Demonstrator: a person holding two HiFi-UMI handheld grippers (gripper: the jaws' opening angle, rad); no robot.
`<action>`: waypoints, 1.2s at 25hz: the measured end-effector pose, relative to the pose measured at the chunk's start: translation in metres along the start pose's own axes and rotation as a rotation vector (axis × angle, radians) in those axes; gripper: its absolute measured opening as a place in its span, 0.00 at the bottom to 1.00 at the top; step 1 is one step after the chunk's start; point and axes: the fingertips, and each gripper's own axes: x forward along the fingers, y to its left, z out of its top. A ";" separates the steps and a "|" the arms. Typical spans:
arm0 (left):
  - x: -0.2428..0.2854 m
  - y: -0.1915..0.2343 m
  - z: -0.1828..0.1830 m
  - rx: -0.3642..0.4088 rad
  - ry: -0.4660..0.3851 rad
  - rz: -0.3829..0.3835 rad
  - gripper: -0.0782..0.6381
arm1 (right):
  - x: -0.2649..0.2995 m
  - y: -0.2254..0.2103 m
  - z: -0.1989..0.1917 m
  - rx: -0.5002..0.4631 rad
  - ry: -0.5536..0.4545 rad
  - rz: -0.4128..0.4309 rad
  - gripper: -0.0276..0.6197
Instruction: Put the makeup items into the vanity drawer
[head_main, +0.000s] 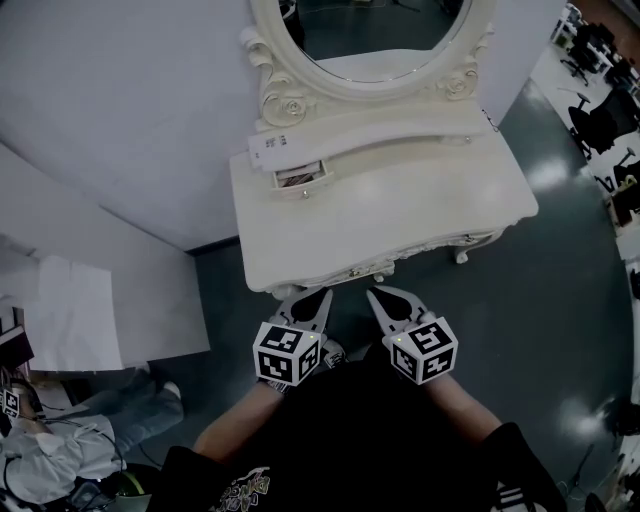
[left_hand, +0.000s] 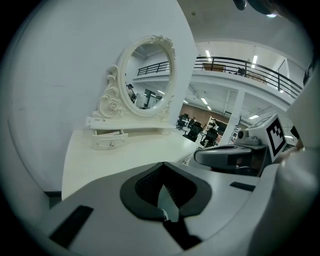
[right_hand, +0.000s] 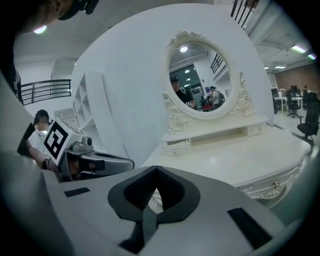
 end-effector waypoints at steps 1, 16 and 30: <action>-0.001 0.001 0.000 0.002 -0.002 0.000 0.12 | 0.001 0.001 0.000 -0.001 -0.001 -0.001 0.09; -0.001 0.016 0.007 -0.020 -0.029 0.010 0.12 | 0.020 0.009 0.012 -0.052 0.020 0.028 0.09; -0.012 0.012 0.002 -0.025 -0.037 0.016 0.12 | 0.014 0.019 0.006 -0.051 0.025 0.042 0.09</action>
